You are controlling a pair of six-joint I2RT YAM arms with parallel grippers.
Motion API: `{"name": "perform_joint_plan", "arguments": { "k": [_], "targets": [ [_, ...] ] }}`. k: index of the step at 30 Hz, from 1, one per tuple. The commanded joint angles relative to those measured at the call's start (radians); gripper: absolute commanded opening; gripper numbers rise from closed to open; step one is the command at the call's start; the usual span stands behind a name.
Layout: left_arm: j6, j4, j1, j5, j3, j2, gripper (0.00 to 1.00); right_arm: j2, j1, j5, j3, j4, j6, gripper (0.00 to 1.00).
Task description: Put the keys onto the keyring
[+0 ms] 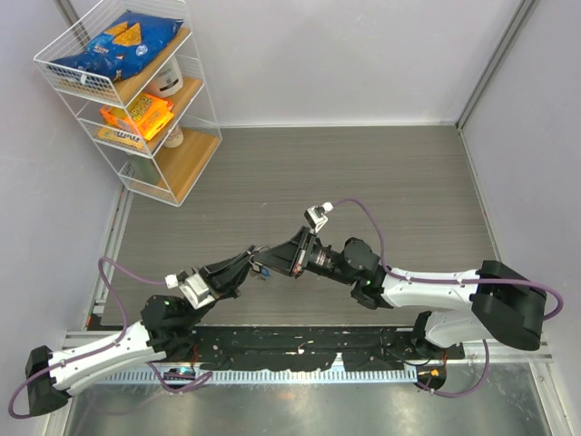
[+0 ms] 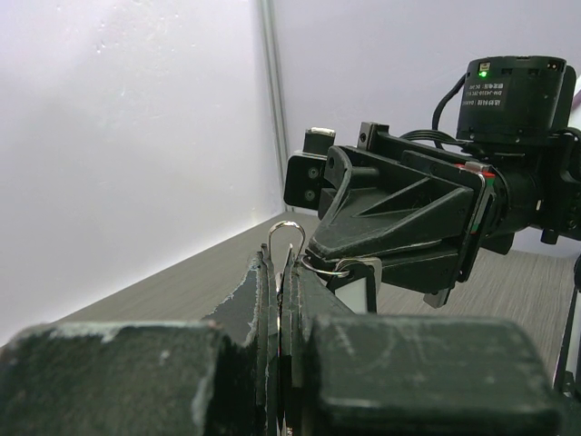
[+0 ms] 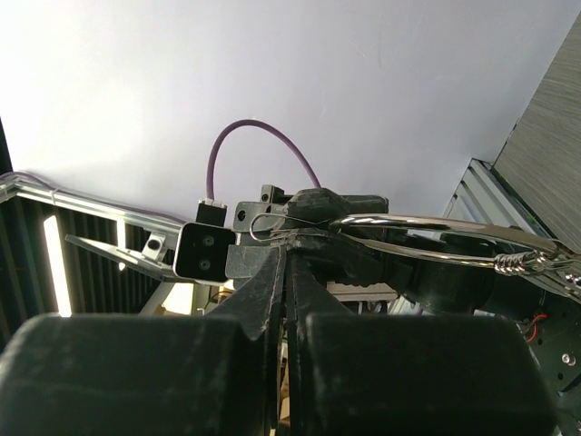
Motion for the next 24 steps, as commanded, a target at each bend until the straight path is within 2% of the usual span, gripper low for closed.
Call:
{"name": "perform_joint_plan", "arguments": {
  "k": [1, 24],
  "targets": [
    [0.010, 0.100, -0.006, 0.062, 0.025, 0.019, 0.00, 0.009, 0.003, 0.041, 0.049, -0.042, -0.010, 0.06],
    [0.007, 0.100, -0.009, 0.088, 0.016, -0.014, 0.00, -0.037, -0.011, 0.078, 0.011, -0.071, -0.002, 0.06]
  ]
}}
